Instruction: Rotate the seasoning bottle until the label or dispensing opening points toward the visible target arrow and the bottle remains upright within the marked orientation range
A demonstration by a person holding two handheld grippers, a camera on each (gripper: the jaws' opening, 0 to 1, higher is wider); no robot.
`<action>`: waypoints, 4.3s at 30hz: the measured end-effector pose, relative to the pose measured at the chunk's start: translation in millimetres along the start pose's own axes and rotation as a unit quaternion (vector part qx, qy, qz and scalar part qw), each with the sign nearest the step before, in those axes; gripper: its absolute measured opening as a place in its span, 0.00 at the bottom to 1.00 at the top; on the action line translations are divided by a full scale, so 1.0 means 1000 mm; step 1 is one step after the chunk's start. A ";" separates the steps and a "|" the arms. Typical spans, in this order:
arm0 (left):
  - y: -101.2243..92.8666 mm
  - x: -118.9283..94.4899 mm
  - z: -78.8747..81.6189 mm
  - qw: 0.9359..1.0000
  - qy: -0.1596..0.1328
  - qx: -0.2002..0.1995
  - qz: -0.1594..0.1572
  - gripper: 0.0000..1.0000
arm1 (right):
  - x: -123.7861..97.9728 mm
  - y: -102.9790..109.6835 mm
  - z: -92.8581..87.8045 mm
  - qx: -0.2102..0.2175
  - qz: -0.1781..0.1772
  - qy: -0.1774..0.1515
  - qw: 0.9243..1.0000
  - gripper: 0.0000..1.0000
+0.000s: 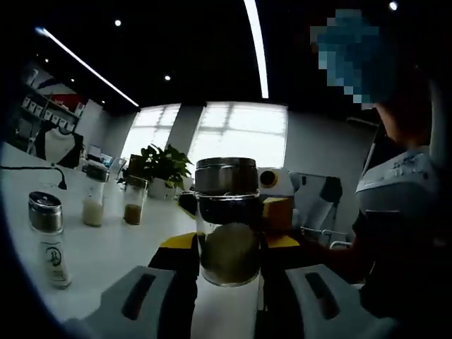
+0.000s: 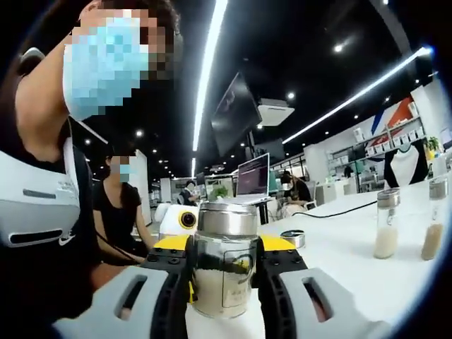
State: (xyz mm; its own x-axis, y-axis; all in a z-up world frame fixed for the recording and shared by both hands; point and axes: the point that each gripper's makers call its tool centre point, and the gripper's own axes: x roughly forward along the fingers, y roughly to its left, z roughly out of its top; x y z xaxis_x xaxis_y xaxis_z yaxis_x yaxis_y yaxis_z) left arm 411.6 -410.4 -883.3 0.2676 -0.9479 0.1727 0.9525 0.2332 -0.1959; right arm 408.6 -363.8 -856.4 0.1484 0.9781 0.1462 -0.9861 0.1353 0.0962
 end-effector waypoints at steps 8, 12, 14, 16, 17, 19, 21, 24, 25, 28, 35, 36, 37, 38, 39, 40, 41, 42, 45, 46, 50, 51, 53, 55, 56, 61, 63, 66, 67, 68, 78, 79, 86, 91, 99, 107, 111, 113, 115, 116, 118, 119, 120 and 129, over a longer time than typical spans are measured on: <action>-0.019 -0.008 -0.005 0.996 0.038 0.045 -0.064 0.35 | 0.006 0.020 -0.006 -0.026 0.043 0.026 0.998 0.35; -0.009 -0.007 0.001 0.994 0.021 0.103 -0.031 0.35 | 0.008 0.013 -0.002 -0.055 0.010 0.012 0.998 0.33; -0.004 -0.007 0.002 0.995 0.012 0.101 -0.009 0.36 | 0.009 0.004 -0.003 -0.051 -0.028 0.012 0.998 0.33; 0.004 -0.009 0.006 0.994 -0.011 0.104 0.014 0.35 | 0.010 -0.003 -0.001 -0.061 -0.054 0.007 0.997 0.33; 0.008 -0.011 0.008 0.995 -0.017 0.094 0.031 0.35 | 0.011 -0.007 0.001 -0.067 -0.071 0.003 0.995 0.33; 0.017 -0.013 0.009 0.993 -0.021 0.093 0.071 0.35 | 0.011 -0.017 0.001 -0.069 -0.109 0.002 0.992 0.33; 0.025 -0.012 0.010 0.986 -0.027 0.115 0.119 0.34 | 0.012 -0.027 0.001 -0.082 -0.146 0.004 0.986 0.33; 0.030 -0.011 0.006 0.974 -0.017 0.155 0.165 0.35 | 0.014 -0.032 -0.003 -0.105 -0.169 0.018 0.980 0.33; 0.031 -0.011 0.005 0.972 -0.016 0.158 0.176 0.35 | 0.015 -0.033 -0.004 -0.111 -0.178 0.019 0.978 0.33; 0.036 -0.011 0.004 0.961 -0.016 0.173 0.215 0.36 | 0.018 -0.034 -0.006 -0.117 -0.193 0.021 0.974 0.33; 0.044 -0.017 0.015 0.925 -0.032 0.229 0.301 0.34 | 0.012 -0.049 0.008 -0.109 -0.262 -0.016 0.959 0.33; 0.044 -0.017 0.016 0.922 -0.034 0.236 0.305 0.35 | 0.011 -0.050 0.010 -0.108 -0.266 -0.021 0.958 0.33; 0.045 -0.017 0.017 0.919 -0.032 0.243 0.308 0.35 | 0.011 -0.050 0.011 -0.101 -0.270 -0.025 0.957 0.33; 0.044 -0.015 0.016 0.916 -0.028 0.255 0.307 0.35 | 0.011 -0.051 0.012 -0.087 -0.275 -0.034 0.957 0.33; 0.043 -0.013 0.013 0.918 -0.018 0.257 0.303 0.35 | 0.012 -0.051 0.013 -0.084 -0.274 -0.040 0.957 0.33; 0.043 -0.012 0.011 0.915 -0.012 0.262 0.307 0.35 | 0.012 -0.051 0.012 -0.081 -0.274 -0.038 0.958 0.33; 0.044 -0.014 0.011 0.909 -0.009 0.270 0.316 0.35 | 0.013 -0.051 0.010 -0.080 -0.272 -0.034 0.958 0.33; 0.044 -0.014 0.010 0.909 -0.009 0.269 0.318 0.35 | 0.013 -0.050 0.008 -0.081 -0.269 -0.030 0.959 0.33; 0.046 -0.017 0.006 0.913 -0.004 0.260 0.314 0.35 | 0.012 -0.050 0.000 -0.069 -0.257 -0.013 0.964 0.33; 0.046 -0.018 0.004 0.912 0.000 0.262 0.316 0.35 | 0.013 -0.049 -0.001 -0.072 -0.251 -0.011 0.965 0.33; 0.034 -0.022 0.012 0.932 -0.045 0.227 0.280 0.34 | 0.015 -0.034 0.007 -0.078 -0.199 -0.036 0.976 0.32; 0.032 -0.023 0.014 0.944 -0.060 0.198 0.258 0.34 | 0.015 -0.031 0.009 -0.077 -0.183 -0.037 0.979 0.32; 0.030 -0.027 0.017 0.956 -0.075 0.165 0.229 0.34 | 0.015 -0.024 0.011 -0.061 -0.146 -0.041 0.987 0.31; 0.028 -0.028 0.018 0.963 -0.080 0.150 0.209 0.34 | 0.014 -0.020 0.010 -0.045 -0.118 -0.034 0.991 0.31; 0.026 -0.030 0.019 0.969 -0.082 0.140 0.188 0.34 | 0.013 -0.019 0.011 -0.040 -0.107 -0.033 0.993 0.31; 0.015 -0.031 0.021 0.986 -0.075 0.098 0.110 0.34 | 0.012 -0.011 0.013 -0.020 -0.070 -0.029 0.997 0.31; 0.010 -0.030 0.020 0.990 -0.066 0.091 0.083 0.34 | 0.015 -0.002 0.012 -0.014 -0.042 -0.024 0.999 0.31; 0.005 -0.031 0.020 0.993 -0.057 0.091 0.058 0.34 | 0.016 0.004 0.012 -0.017 -0.025 -0.013 0.999 0.32; 0.004 -0.031 0.019 0.993 -0.056 0.090 0.053 0.34 | 0.016 0.006 0.012 -0.019 -0.020 -0.010 1.000 0.32; 0.000 -0.031 0.018 0.994 -0.049 0.086 0.035 0.34 | 0.017 0.010 0.011 -0.022 -0.009 -0.005 1.000 0.32; -0.005 -0.028 0.006 0.997 0.028 0.076 -0.016 0.34 | 0.023 0.017 0.000 -0.045 -0.002 0.035 0.998 0.33; -0.002 -0.027 0.004 0.996 0.034 0.085 -0.006 0.34 | 0.025 0.013 -0.001 -0.063 -0.014 0.040 0.997 0.33; 0.018 -0.024 0.003 0.992 0.022 0.104 0.069 0.36 | 0.028 -0.011 -0.005 -0.062 -0.067 0.038 0.995 0.33; 0.027 -0.030 -0.003 0.983 0.051 0.145 0.099 0.34 | 0.027 -0.021 -0.012 -0.054 -0.080 0.052 0.994 0.33; 0.042 -0.041 -0.008 0.973 0.086 0.175 0.125 0.33 | 0.024 -0.028 -0.021 -0.068 -0.086 0.088 0.990 0.33; 0.046 -0.037 -0.011 0.971 0.091 0.172 0.139 0.33 | 0.023 -0.037 -0.023 -0.044 -0.088 0.084 0.992 0.32; 0.054 -0.041 -0.013 0.963 0.102 0.189 0.160 0.39 | 0.024 -0.043 -0.026 -0.051 -0.093 0.096 0.990 0.32; 0.062 -0.047 -0.017 0.951 0.126 0.210 0.186 0.50 | 0.025 -0.048 -0.028 -0.051 -0.097 0.104 0.989 0.32; 0.061 -0.048 -0.019 0.949 0.131 0.213 0.191 0.58 | 0.025 -0.054 -0.030 -0.049 -0.104 0.109 0.987 0.32; 0.061 -0.048 -0.019 0.949 0.130 0.212 0.193 0.63 | 0.025 -0.056 -0.031 -0.051 -0.107 0.110 0.987 0.32; 0.063 -0.053 -0.018 0.946 0.122 0.218 0.208 0.68 | 0.025 -0.063 -0.033 -0.054 -0.116 0.114 0.985 0.32; 0.069 -0.058 -0.018 0.943 0.116 0.210 0.231 0.72 | 0.026 -0.067 -0.035 -0.053 -0.117 0.115 0.985 0.32; 0.071 -0.059 -0.018 0.945 0.109 0.193 0.242 0.74 | 0.026 -0.069 -0.037 -0.052 -0.116 0.115 0.985 0.32; 0.079 -0.076 -0.016 0.944 0.077 0.136 0.290 0.95 | 0.021 -0.106 -0.053 -0.036 -0.149 0.136 0.979 0.32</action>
State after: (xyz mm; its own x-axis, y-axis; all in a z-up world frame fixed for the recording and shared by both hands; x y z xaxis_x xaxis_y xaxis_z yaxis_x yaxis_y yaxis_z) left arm 464.4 -323.5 -926.9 0.7513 -0.6591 -0.0334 0.6599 0.7500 0.0452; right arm 512.4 -348.7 -915.7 0.4151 0.8980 -0.1456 -0.9061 0.4225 0.0229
